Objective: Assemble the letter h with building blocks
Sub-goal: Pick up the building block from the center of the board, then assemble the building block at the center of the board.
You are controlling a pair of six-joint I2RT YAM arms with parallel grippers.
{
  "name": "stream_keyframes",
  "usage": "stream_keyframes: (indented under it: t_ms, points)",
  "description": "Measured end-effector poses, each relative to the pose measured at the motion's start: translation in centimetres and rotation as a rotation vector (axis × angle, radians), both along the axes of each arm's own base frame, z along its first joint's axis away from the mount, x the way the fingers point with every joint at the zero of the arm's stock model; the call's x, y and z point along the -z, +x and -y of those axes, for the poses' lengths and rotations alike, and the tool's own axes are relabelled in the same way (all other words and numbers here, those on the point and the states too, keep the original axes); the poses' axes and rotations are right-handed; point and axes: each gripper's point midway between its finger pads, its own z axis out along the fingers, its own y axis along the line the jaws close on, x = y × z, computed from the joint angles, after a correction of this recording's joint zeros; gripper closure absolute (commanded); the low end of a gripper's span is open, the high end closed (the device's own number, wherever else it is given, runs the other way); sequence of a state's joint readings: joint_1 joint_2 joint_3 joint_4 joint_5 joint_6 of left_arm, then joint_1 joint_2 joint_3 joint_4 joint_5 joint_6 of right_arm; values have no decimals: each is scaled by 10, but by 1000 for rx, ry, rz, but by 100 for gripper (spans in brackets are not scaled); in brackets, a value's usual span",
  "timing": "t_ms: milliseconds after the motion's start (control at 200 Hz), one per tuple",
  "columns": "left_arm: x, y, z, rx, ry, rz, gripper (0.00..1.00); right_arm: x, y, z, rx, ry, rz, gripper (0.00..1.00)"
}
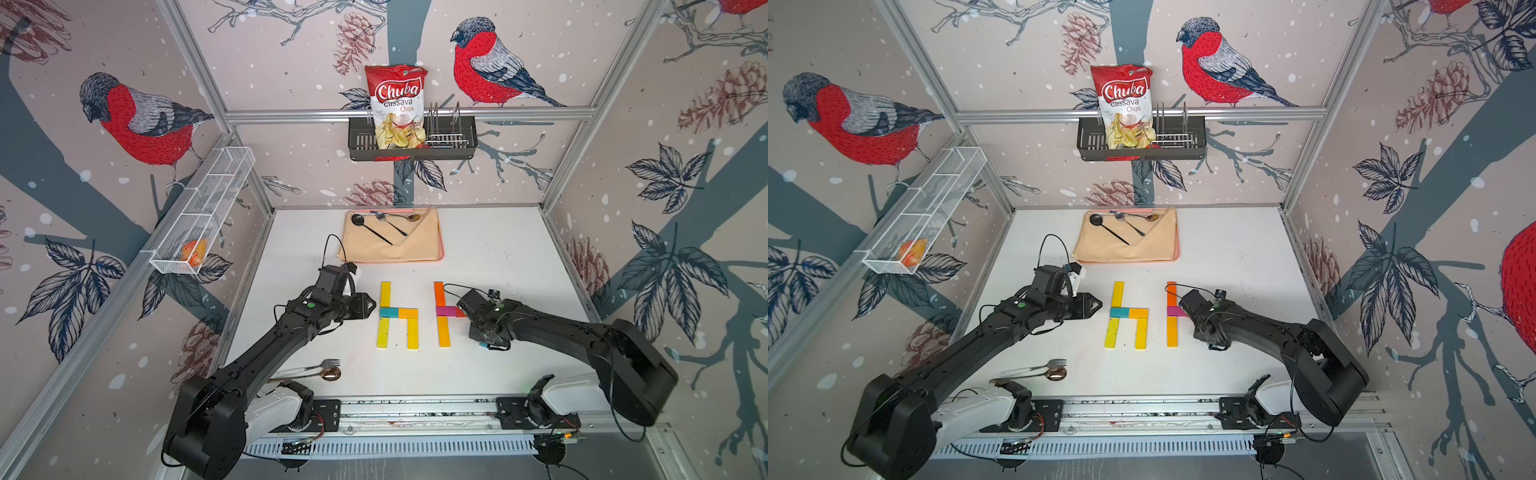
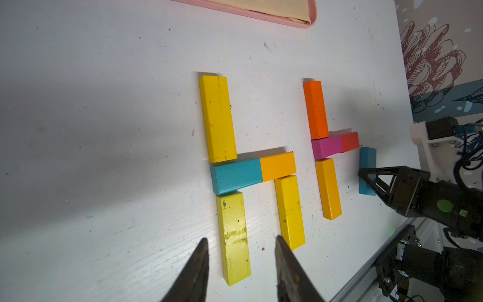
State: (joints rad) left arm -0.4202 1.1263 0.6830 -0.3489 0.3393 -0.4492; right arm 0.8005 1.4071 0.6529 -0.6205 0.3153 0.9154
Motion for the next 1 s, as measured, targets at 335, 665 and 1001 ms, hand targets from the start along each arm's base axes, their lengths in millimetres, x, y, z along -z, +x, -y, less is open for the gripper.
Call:
stream_keyframes:
  t_ms: [335,665,1001]
  points:
    - [-1,0,0,0,0,2,59,1,-5,-25,-138,-76,-86,67]
    - [-1,0,0,-1,-1,5,59,-3,-4,-20,-164,-88,-83,29]
    - [-3,0,0,-8,-6,6,59,0,4,-29,-130,75,-95,56]
